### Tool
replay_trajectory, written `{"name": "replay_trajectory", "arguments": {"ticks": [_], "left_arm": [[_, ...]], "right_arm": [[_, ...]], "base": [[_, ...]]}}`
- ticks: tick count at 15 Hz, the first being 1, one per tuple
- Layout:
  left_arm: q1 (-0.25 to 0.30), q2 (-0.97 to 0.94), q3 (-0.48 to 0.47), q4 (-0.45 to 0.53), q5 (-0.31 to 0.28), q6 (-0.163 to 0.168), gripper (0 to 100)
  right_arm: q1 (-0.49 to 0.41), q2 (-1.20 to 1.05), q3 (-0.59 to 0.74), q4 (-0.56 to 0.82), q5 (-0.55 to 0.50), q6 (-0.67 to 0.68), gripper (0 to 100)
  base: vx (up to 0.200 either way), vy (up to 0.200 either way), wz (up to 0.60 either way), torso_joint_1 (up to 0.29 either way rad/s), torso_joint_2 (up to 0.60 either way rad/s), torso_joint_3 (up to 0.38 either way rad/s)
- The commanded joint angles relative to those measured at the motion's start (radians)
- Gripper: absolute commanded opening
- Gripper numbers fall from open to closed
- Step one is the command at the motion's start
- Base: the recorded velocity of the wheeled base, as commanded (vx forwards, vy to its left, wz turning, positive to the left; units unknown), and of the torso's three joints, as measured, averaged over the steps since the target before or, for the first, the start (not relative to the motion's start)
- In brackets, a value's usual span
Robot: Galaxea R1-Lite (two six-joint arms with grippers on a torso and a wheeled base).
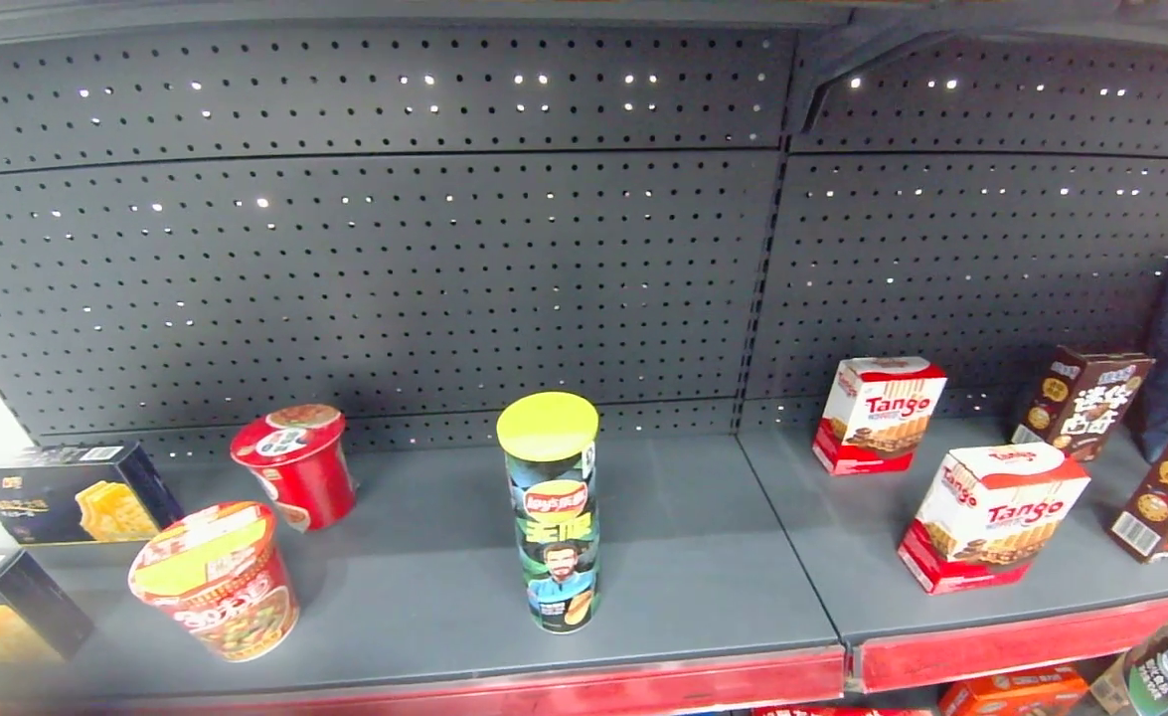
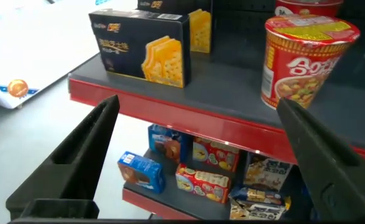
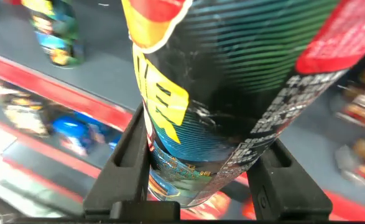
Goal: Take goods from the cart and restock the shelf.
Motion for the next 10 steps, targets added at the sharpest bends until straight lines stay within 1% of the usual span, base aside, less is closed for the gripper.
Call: {"name": "replay_trajectory", "arguments": {"ticks": [1,3,5,6,8,10], "left_arm": [[0.000,0.000,0.000,0.000,0.000,0.000,100],[0.000,0.000,0.000,0.000,0.000,0.000,100],[0.000,0.000,0.000,0.000,0.000,0.000,100],[0.000,0.000,0.000,0.000,0.000,0.000,100],[0.000,0.000,0.000,0.000,0.000,0.000,100],[0.000,0.000,0.000,0.000,0.000,0.000,100]], "right_arm": [[0.014,0.036,-0.002,-0.001,0.002,0.007,0],[0.017,0.067,-0.007,-0.029,0.002,0.038,0],[0.025,0.113,-0.009,-0.104,0.009,0.101,0],[0.040,0.163,-0.001,-0.190,0.023,0.141,0],[0.060,0.280,0.025,-0.345,0.029,0.138,0],[0.075,0.369,0.030,-0.405,0.029,0.130,0]], "base": [[0.000,0.000,0.60,0.002,-0.01,0.007],[0.000,0.000,0.60,0.012,0.00,-0.005],[0.000,0.000,0.00,0.000,0.00,0.000],[0.000,0.000,0.00,0.000,0.00,0.000],[0.000,0.000,0.00,0.000,0.00,0.000],[0.000,0.000,0.00,0.000,0.00,0.000]]}}
